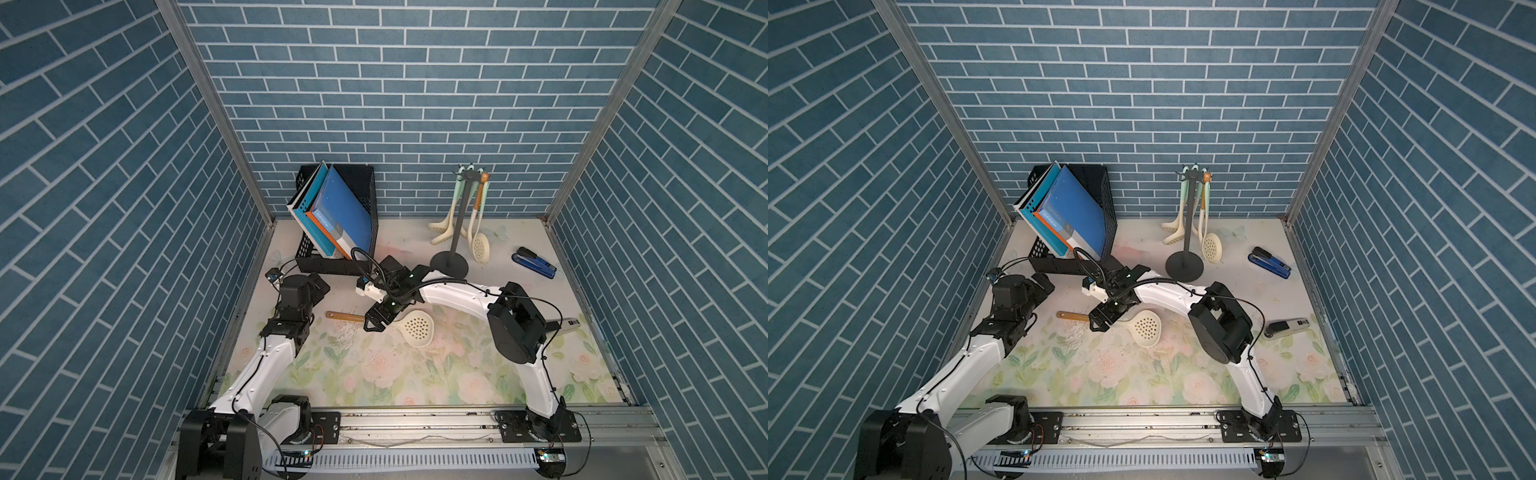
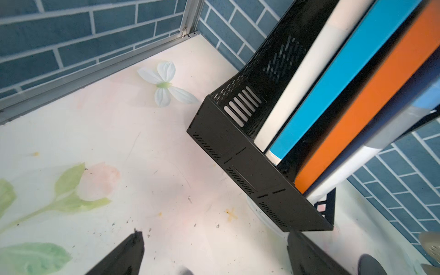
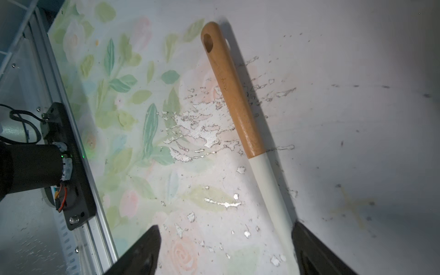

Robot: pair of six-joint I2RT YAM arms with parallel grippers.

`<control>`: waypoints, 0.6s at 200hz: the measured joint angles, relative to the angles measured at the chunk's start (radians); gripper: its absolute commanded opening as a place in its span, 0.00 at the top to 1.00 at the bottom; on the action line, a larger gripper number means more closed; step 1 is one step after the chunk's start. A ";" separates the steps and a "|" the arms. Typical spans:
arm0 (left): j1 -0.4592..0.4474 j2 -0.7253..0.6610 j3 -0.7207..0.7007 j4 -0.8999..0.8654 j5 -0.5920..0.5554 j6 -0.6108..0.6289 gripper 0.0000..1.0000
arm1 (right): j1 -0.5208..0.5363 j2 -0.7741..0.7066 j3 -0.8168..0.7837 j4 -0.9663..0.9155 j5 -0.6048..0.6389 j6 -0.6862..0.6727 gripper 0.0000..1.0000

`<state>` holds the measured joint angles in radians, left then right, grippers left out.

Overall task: Hang the skimmer on the kitchen utensil rack
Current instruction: Pick up the skimmer from the center of the board.

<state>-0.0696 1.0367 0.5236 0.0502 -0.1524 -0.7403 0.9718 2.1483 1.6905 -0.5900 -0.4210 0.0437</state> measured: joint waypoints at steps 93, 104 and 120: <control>0.002 -0.077 -0.064 0.075 0.147 0.008 0.00 | 0.006 0.053 -0.048 0.134 0.104 -0.010 0.16; 0.002 -0.092 -0.067 0.075 0.146 0.007 0.00 | 0.006 0.054 -0.048 0.135 0.110 -0.015 0.17; 0.002 -0.117 -0.073 0.072 0.140 0.003 0.00 | 0.006 0.060 -0.040 0.134 0.117 -0.022 0.21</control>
<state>-0.0673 0.9199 0.4507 0.1226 -0.0124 -0.7368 0.9779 2.2086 1.6505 -0.4557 -0.3035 0.0216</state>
